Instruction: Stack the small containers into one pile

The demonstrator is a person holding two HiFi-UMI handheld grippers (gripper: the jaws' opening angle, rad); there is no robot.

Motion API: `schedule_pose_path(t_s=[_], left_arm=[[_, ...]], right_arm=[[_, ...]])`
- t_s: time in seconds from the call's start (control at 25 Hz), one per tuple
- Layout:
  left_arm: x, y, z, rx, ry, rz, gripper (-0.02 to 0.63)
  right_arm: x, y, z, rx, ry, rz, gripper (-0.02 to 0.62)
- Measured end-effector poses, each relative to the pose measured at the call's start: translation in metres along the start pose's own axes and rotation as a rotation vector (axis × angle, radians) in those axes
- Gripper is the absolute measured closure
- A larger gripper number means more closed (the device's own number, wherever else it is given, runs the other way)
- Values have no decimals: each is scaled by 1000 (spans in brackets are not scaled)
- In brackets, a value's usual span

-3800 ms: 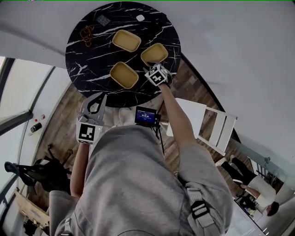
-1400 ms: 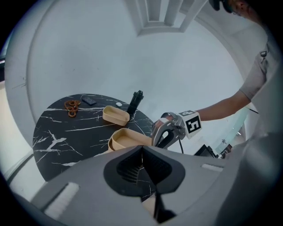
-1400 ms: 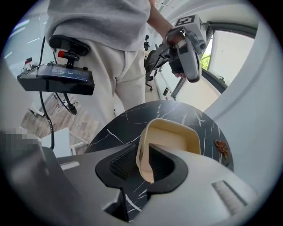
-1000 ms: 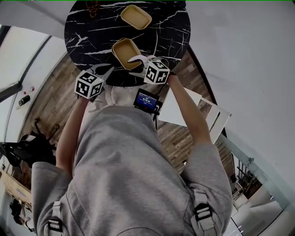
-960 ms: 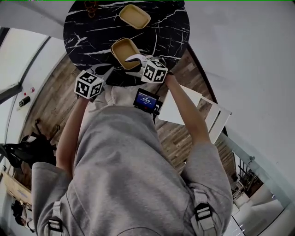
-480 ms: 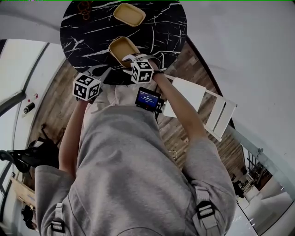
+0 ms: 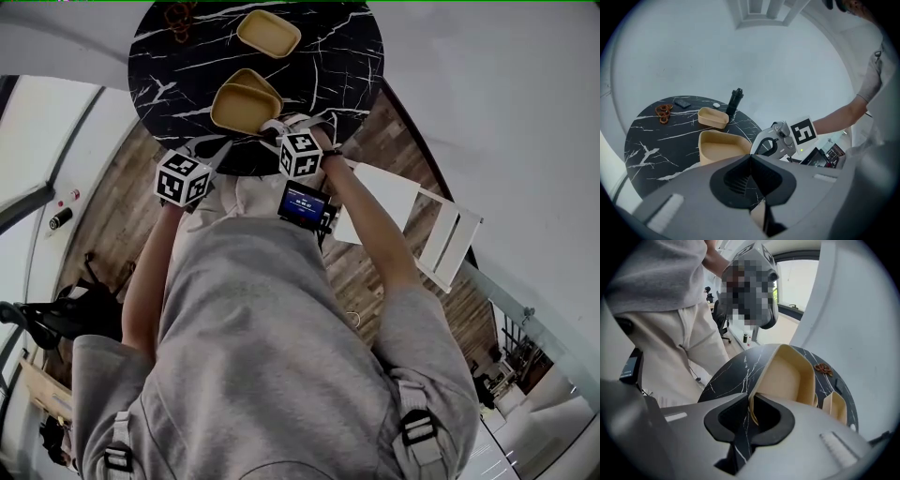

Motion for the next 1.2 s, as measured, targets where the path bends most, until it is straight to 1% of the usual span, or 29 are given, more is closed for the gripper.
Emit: schedule_pose_path(t_s=[0.08, 0.12, 0.28, 0.36, 0.48, 0.52, 0.6, 0.64, 0.68, 0.8, 0.92, 1.0, 1.08, 1.12, 1.2], left_arm=[[1, 2, -1, 4, -3, 0, 607], [1, 2, -2, 7, -6, 0, 607], [4, 3, -4, 17, -11, 3, 607], [4, 4, -5, 18, -11, 3, 607], [3, 5, -6, 21, -10, 1, 607], [4, 5, -6, 22, -9, 1, 607], [4, 5, -7, 25, -10, 1, 607], [5, 6, -8, 27, -11, 1, 607], [6, 7, -9, 28, -12, 1, 607], [8, 8, -12, 36, -16, 1, 607], [10, 9, -15, 44, -18, 0, 607], [12, 9, -18, 47, -18, 1, 607], [15, 9, -22, 52, -18, 3, 607], [16, 9, -25, 56, -18, 3, 607], [16, 9, -30, 65, -15, 0, 607]], right_arm=[[-1, 2, 1, -26, -7, -14, 545], [0, 3, 3, -50, 4, -18, 553], [8, 3, 10, -177, 106, -38, 565], [8, 4, 13, -240, 116, -71, 560], [4, 3, 19, -362, 99, -79, 524], [4, 2, 22, -416, 97, -62, 493], [6, -3, 30, -498, 105, -16, 491], [7, -5, 33, -508, 113, -5, 506], [5, -7, 36, -504, 120, -8, 540], [-3, -5, 42, -516, 125, -39, 554], [-5, -2, 48, -604, 138, -35, 563], [6, -6, 53, -680, 177, -8, 565], [16, -10, 55, -728, 230, -8, 565], [17, -12, 54, -731, 247, -24, 565], [12, -13, 49, -691, 245, -68, 565]])
Point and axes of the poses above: the fingertips, and each gripper's own axes: x backward along the fingers, z to its right, y out of its underside, the point moved 8 cm from there along x, backward along the fingers
